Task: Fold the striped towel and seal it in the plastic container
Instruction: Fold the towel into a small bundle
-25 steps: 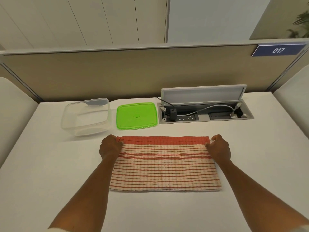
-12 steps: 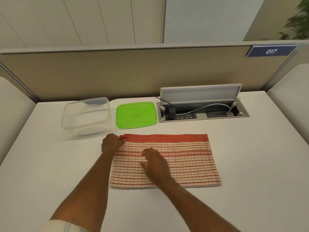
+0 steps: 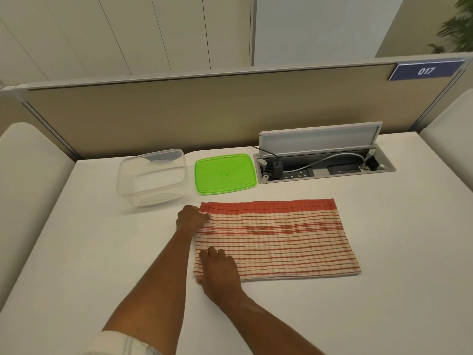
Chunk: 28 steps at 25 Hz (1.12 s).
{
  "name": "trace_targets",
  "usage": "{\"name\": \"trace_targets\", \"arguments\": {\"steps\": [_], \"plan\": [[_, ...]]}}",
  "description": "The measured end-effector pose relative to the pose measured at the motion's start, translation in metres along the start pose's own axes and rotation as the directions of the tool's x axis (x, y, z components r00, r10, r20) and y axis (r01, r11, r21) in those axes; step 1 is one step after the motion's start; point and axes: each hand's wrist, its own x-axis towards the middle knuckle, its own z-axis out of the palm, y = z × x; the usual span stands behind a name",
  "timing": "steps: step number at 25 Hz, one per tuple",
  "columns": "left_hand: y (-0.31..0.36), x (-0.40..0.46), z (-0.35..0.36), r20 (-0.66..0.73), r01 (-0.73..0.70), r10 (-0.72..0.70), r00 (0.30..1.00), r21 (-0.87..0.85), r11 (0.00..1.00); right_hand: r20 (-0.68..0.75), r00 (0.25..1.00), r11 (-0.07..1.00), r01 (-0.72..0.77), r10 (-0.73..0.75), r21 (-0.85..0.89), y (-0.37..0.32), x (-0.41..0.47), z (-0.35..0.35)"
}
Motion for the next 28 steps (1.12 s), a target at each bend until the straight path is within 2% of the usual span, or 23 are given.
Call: {"name": "trace_targets", "arguments": {"steps": [4,8,11,15,18,23,28], "plan": [[-0.001,0.0,-0.001,-0.011,-0.047,0.047,0.999,0.021,0.999,-0.108,0.993,0.998,0.057,-0.056,0.005,-0.005,0.0,0.005],[0.004,-0.004,-0.005,-0.036,-0.107,0.107,0.994,-0.003,0.994,-0.135,0.99,0.99,-0.029,0.048,0.138,-0.006,0.0,-0.003],[0.015,-0.01,-0.01,-0.067,-0.169,0.167,0.984,-0.029,0.985,-0.224,0.965,0.97,-0.086,0.139,0.228,-0.004,-0.003,-0.013],[0.041,-0.027,-0.01,-0.092,-0.25,0.242,0.966,-0.094,0.964,-0.327,0.916,0.944,-0.133,0.233,0.301,0.008,-0.01,-0.034],[0.067,-0.043,-0.001,-0.094,-0.293,0.283,0.955,-0.132,0.947,-0.332,0.882,0.896,-0.188,0.335,0.403,0.023,-0.018,-0.056],[0.116,-0.065,0.036,-0.071,-0.28,0.271,0.96,-0.263,0.923,-0.353,0.817,0.818,-0.229,0.457,0.528,0.068,-0.046,-0.088],[0.163,-0.084,0.086,-0.067,-0.26,0.253,0.965,-0.365,0.894,-0.382,0.718,0.754,-0.3,0.581,0.584,0.126,-0.073,-0.114]]}}
